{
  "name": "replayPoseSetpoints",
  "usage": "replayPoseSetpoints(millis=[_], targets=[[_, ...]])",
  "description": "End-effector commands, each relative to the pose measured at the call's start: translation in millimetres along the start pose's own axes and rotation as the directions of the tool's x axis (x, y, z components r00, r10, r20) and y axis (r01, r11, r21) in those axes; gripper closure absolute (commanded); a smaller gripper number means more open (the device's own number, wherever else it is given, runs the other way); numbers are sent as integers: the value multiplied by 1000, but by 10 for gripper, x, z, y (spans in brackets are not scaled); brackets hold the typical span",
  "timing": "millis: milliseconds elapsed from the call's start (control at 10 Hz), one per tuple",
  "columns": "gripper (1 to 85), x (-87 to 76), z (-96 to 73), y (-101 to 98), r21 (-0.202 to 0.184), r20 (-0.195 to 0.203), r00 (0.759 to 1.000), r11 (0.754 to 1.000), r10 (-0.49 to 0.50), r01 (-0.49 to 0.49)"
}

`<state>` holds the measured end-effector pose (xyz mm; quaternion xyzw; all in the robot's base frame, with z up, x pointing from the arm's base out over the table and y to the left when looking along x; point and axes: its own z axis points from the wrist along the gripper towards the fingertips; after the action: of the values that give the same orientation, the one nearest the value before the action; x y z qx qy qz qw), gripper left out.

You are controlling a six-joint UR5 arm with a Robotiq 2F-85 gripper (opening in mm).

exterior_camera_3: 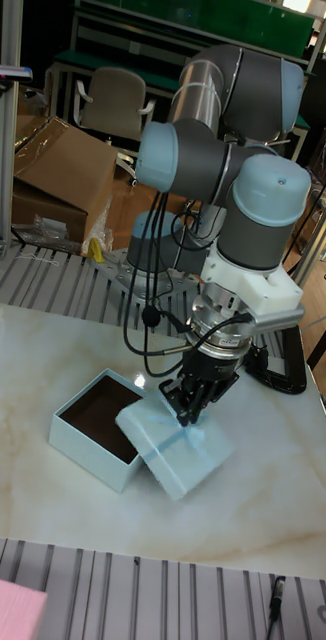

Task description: Open a box

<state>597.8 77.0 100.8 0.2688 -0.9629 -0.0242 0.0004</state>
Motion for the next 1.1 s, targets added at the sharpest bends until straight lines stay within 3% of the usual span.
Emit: replayPoseSetpoints(millis=[0, 200, 800, 900, 1000], targets=[[460, -43, 56, -23, -11, 23, 999, 999, -40, 40], [457, 50, -6, -68, 7, 9, 999, 999, -53, 53], [503, 354, -365, -288, 0, -9, 995, 996, -94, 94], [677, 376, -410, -280, -9, 4, 997, 997, -72, 72], [843, 271, -354, -192, -16, 36, 999, 1000, -1, 2]])
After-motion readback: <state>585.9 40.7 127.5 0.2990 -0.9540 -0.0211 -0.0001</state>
